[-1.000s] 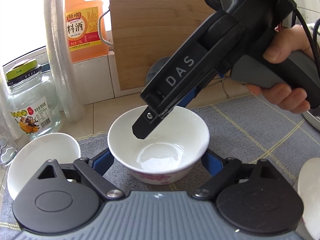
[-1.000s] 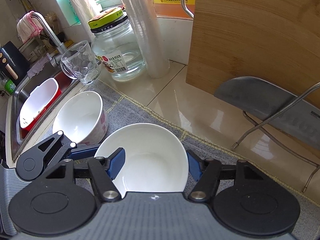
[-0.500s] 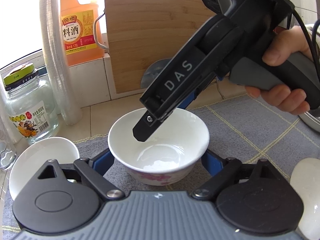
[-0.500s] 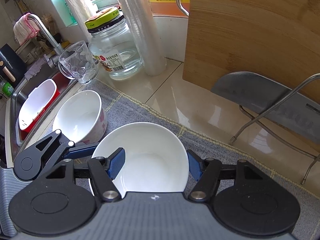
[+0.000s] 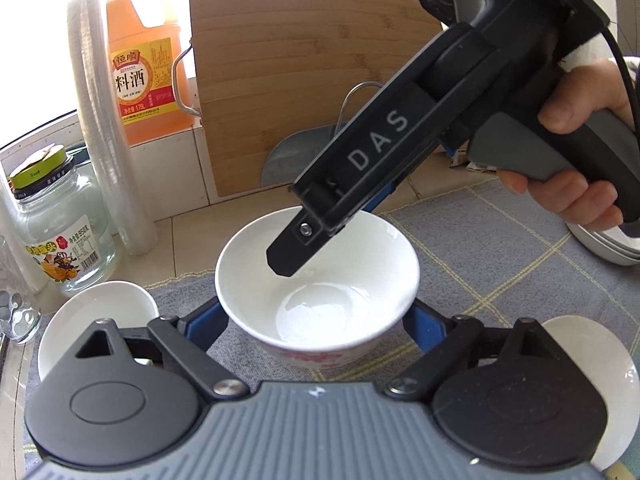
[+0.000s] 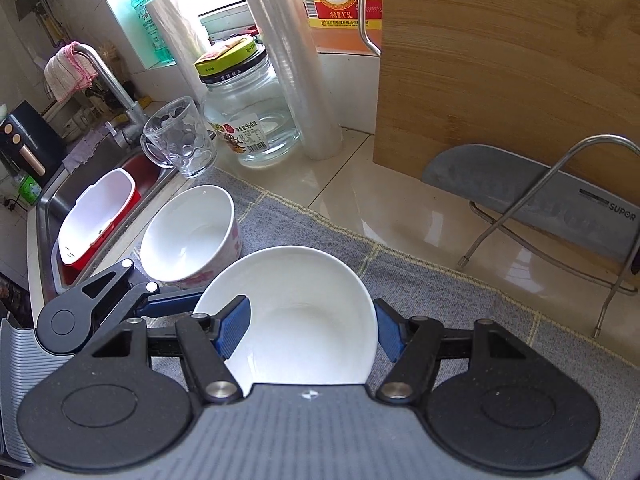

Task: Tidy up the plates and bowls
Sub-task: 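Lift the pink-flowered bowl with both grippers and carry it toward the placed bowl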

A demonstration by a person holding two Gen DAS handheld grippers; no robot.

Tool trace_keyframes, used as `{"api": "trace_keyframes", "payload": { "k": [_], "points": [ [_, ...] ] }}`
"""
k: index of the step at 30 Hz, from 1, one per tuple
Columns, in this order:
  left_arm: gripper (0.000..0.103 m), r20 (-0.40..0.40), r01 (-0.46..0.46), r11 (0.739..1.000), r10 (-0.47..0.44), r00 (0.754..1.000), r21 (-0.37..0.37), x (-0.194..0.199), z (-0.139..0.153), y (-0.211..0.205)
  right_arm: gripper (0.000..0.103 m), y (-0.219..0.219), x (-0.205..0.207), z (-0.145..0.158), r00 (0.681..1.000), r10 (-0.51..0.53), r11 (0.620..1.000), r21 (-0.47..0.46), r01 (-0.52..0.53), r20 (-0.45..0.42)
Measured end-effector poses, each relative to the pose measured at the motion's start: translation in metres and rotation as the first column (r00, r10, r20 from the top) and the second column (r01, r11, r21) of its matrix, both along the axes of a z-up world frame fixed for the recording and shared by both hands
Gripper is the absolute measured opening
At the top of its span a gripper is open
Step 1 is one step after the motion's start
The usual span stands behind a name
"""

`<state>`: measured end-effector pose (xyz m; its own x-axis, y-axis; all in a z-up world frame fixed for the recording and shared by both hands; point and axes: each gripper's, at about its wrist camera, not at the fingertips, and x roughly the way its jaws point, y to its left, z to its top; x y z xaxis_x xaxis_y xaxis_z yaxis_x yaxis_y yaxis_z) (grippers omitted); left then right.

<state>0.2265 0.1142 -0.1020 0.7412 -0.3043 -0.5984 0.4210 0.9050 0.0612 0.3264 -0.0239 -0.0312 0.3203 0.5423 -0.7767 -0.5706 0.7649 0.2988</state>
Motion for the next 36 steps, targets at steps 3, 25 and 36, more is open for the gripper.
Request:
{"api": "trace_keyframes", "payload": {
  "k": [3,25,36],
  "points": [
    [0.093,-0.006,0.01,1.0,-0.01,1.0,0.005,-0.007,0.005,-0.004,0.072,-0.005,-0.009,0.006,1.0,-0.004,1.0,0.008,0.004,0.002],
    [0.093,-0.011,0.086,0.996,-0.086,0.996,0.016,-0.066,0.032,-0.043,0.072,-0.057,-0.08,0.031,0.999,-0.039,0.999,0.022,0.039,0.011],
    [0.093,-0.03,0.116,0.993,-0.116,0.993,0.019,-0.088,0.035,-0.063,0.072,-0.081,-0.108,0.031,0.998,-0.067,0.997,0.034,0.067,-0.005]
  ]
}}
